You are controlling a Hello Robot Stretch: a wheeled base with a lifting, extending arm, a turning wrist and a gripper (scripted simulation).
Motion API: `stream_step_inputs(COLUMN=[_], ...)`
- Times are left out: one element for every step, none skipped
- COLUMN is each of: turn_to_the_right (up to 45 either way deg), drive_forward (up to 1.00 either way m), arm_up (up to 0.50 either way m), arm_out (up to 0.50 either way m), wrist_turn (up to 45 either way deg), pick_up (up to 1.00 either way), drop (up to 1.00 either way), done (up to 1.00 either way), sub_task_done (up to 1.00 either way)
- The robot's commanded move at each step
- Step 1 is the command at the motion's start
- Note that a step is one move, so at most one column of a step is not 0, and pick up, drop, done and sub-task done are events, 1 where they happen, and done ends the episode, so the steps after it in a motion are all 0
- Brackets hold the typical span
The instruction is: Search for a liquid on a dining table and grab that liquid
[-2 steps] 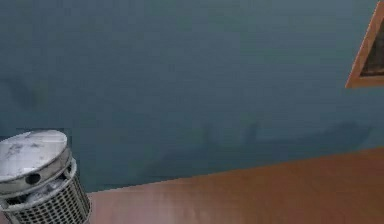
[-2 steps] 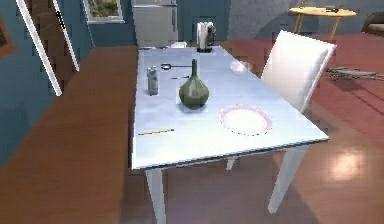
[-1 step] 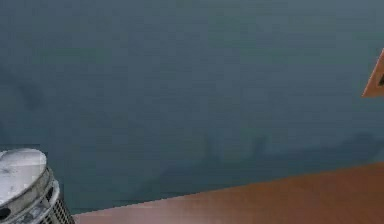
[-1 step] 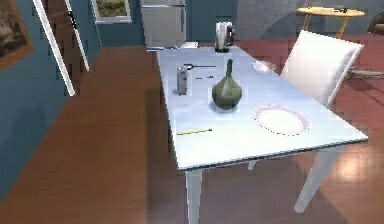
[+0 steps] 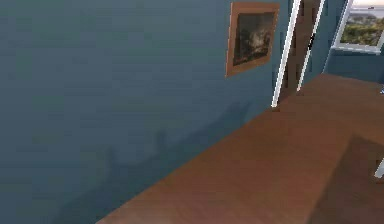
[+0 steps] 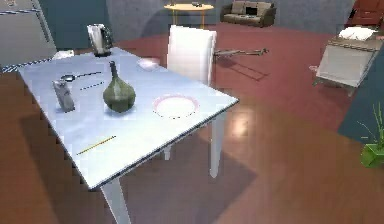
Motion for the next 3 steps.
stream_step_inputs(turn_to_the_right=[0.0, 39.0, 0.0], drive_forward=[0.65, 0.00, 0.15], arm_up=[0.00, 0.00, 0.00], arm_out=[0.00, 0.00, 0.00], wrist_turn=[0.0, 0.0, 0.0], pick_up=[0.00, 0.00, 0.00], drop=[0.00, 0.00, 0.00], done=[0.00, 0.00, 0.00], sub_task_done=[0.00, 0.00, 0.00])
